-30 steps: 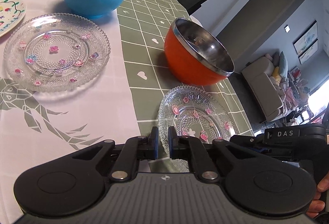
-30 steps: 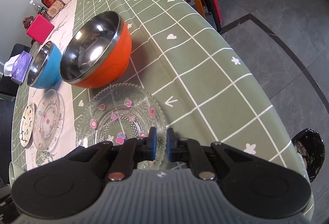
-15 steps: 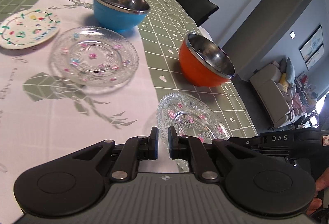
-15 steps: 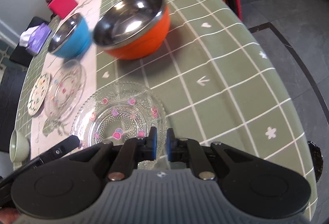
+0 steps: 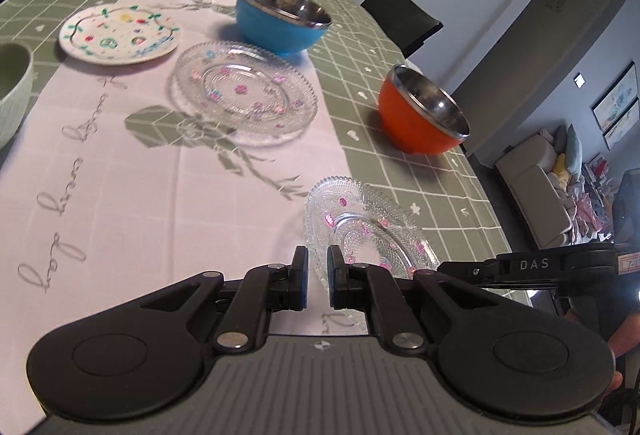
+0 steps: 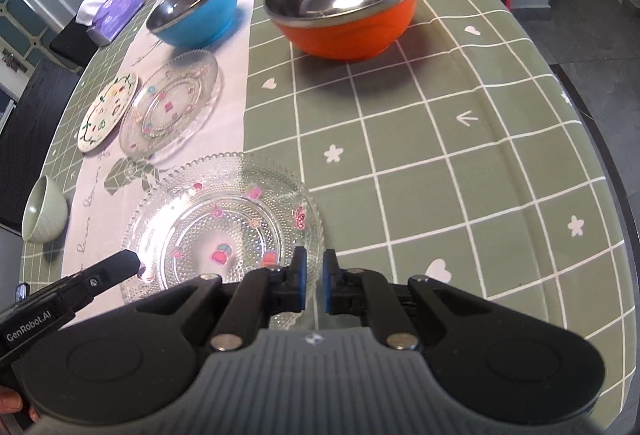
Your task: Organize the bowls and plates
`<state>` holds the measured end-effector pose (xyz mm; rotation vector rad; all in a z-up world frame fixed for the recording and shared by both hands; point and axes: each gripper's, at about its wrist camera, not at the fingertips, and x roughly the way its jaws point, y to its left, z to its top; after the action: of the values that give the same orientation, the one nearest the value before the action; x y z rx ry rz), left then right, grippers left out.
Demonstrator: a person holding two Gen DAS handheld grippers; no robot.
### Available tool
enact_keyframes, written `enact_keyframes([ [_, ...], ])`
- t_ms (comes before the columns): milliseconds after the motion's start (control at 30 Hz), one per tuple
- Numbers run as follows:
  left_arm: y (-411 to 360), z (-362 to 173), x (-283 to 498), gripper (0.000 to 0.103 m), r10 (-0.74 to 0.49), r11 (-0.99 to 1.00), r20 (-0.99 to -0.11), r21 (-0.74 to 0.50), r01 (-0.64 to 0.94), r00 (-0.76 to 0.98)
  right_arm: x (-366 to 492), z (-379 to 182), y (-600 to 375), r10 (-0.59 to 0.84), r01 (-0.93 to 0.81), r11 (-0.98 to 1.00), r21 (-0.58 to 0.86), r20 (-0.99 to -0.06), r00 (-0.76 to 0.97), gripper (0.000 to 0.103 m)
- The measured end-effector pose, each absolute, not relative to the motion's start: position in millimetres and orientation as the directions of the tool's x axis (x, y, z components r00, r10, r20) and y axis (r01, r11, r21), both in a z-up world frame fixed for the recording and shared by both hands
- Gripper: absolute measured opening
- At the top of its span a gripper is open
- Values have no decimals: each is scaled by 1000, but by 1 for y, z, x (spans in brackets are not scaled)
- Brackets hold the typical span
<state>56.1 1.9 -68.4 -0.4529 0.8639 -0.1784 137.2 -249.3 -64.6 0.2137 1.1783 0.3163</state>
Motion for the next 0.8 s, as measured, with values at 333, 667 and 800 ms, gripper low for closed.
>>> enact_keyframes([
  [333,5,-80,53,10,-320,893,-716,-447,-57,620,135,-64,-244,347,-156,937,311,-870,349,3],
  [667,5,-82,53,11,-312,896,-722,-440,-63,618,135,-63,-241,338,-174,940,294,-872,353,3],
  [800,5,-81,51,15,-293,902,-723,-425,-69,625,135,-62,-240,339,-182,939,292,-871,355,7],
])
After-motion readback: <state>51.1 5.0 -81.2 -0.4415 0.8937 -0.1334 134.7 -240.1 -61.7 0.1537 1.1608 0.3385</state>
